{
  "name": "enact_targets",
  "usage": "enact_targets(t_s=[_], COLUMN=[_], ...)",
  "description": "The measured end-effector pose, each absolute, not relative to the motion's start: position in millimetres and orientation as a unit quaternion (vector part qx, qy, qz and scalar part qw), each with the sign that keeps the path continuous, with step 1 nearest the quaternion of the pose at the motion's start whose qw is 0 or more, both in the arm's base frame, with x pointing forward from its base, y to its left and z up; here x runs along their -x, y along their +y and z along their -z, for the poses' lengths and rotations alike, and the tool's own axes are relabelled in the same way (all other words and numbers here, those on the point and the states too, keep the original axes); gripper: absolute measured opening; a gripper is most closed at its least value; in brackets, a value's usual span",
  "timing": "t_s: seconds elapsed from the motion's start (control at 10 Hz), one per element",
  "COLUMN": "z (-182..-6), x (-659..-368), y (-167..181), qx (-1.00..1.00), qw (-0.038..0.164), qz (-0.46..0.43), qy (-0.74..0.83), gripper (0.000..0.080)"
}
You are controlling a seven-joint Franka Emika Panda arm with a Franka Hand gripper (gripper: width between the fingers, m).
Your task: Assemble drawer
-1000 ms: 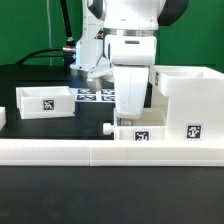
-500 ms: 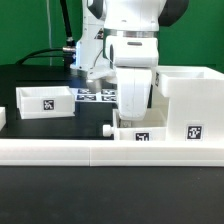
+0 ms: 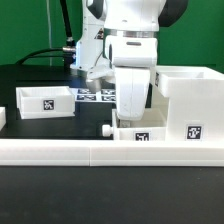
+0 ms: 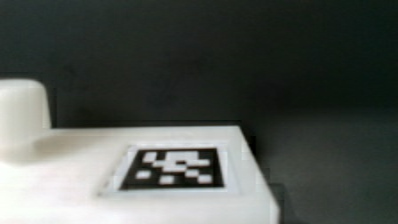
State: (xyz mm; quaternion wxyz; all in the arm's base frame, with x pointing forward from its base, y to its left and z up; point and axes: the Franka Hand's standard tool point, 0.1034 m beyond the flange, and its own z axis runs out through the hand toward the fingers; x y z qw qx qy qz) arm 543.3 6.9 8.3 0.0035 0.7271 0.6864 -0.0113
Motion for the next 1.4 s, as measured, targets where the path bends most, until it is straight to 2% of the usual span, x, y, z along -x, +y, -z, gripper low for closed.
enact_targets(t_s=[0.4,1.1,1.2,1.3,1.4], z=[-10.4,-10.5,-14.5,-18.2,-23.6], x=[-547,-547,-548,-549,-549], y=[13,12,13,13,14], qx=[-0.717,-0.722,-0.727,-0.728,-0.73], qw=[-0.007,-0.006,-0.003,-0.003,-0.005], qz=[0.032,0.03,0.028,0.028,0.035], qy=[0.696,0.692,0.686,0.685,0.682], gripper=[0.0044,0.005,0.0247,0.0247,0.0431])
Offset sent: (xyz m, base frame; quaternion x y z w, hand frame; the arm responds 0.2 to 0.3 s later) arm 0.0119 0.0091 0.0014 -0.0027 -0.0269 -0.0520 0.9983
